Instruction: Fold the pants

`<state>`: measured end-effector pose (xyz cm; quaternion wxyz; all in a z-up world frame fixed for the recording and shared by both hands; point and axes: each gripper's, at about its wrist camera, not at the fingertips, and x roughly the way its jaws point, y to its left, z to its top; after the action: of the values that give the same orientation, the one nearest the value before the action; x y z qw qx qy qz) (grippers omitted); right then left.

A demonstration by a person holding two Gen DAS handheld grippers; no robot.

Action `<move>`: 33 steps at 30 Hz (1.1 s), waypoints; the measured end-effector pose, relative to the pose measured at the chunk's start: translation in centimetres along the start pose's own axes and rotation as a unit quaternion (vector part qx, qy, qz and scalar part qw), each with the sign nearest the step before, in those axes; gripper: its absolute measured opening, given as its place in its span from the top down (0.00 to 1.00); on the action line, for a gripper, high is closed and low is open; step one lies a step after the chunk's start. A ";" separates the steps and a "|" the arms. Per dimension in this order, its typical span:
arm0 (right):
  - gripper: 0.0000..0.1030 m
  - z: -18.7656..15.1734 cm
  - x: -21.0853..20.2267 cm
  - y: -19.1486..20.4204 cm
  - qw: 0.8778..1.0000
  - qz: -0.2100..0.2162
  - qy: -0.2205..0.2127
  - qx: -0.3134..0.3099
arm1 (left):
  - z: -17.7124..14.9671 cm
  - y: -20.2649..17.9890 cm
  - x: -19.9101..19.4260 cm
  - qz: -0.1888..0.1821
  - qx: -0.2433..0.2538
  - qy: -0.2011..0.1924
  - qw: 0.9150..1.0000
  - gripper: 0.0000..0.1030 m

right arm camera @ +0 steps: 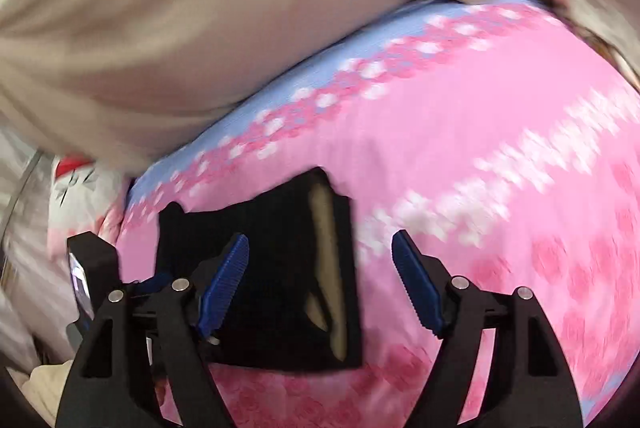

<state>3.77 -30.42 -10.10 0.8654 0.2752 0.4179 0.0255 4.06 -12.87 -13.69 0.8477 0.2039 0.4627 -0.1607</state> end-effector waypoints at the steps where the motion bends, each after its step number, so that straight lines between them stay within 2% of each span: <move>1: 0.46 -0.2 1.1 0.4 1.000 -0.001 0.027 -0.012 | 0.0 0.0 -0.1 0.001 0.000 0.000 1.000 0.05; 3: 0.67 -1.4 3.1 1.1 0.996 -0.021 0.069 -0.047 | -0.1 -0.1 -0.3 -0.001 -0.003 0.003 1.000 0.05; 4: 0.89 -2.0 3.9 1.3 0.994 -0.025 0.083 -0.063 | -0.1 -0.1 -0.4 -0.004 -0.004 0.006 1.000 0.05; 6: 0.95 -3.3 5.0 1.8 0.989 -0.038 0.117 -0.087 | -0.3 -0.2 -0.3 -0.017 0.000 0.015 1.000 0.05; 10: 0.95 -2.6 3.1 2.7 0.991 -0.044 0.083 -0.091 | -0.9 -0.4 -0.1 -0.021 0.001 0.021 1.000 0.05; 13: 0.94 -4.0 5.2 1.9 0.982 -0.072 0.127 -0.119 | -0.8 -0.3 0.0 -0.029 -0.010 0.023 0.999 0.05; 17: 0.92 -2.7 1.9 2.7 0.993 -0.052 0.079 -0.076 | -0.8 -0.4 0.0 -0.030 -0.014 0.030 0.999 0.05; 20: 0.91 -2.2 -0.3 4.7 0.994 -0.057 0.024 -0.090 | -0.9 -0.3 -0.1 -0.030 -0.012 0.031 0.999 0.05; 22: 0.91 -1.9 -0.5 5.9 0.992 -0.053 0.006 -0.110 | -1.0 -0.2 -0.1 -0.028 -0.014 0.033 0.999 0.05; 25: 0.91 -2.5 2.6 6.0 0.988 -0.063 0.050 -0.129 | -1.0 -0.1 0.0 -0.028 -0.015 0.036 0.999 0.05; 27: 0.96 -3.9 5.3 4.0 0.983 -0.094 0.095 -0.124 | -1.1 -0.1 -0.2 -0.027 -0.013 0.036 0.999 0.05; 30: 0.96 -3.5 4.3 2.7 0.991 -0.069 0.088 -0.071 | -1.3 0.0 -0.3 -0.024 -0.011 0.038 0.999 0.05; 31: 0.90 -3.1 3.5 3.0 0.992 -0.074 0.077 -0.065 | -1.4 0.2 -0.3 -0.022 -0.011 0.038 0.999 0.05; 33: 0.90 -2.1 1.6 4.6 0.995 -0.046 0.046 -0.075 | -1.7 0.6 -0.6 -0.020 -0.012 0.035 0.999 0.05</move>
<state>4.15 -25.15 -10.00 0.8637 0.1884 0.4666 0.0296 2.86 -11.45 -13.91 0.8299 0.1898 0.4980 -0.1648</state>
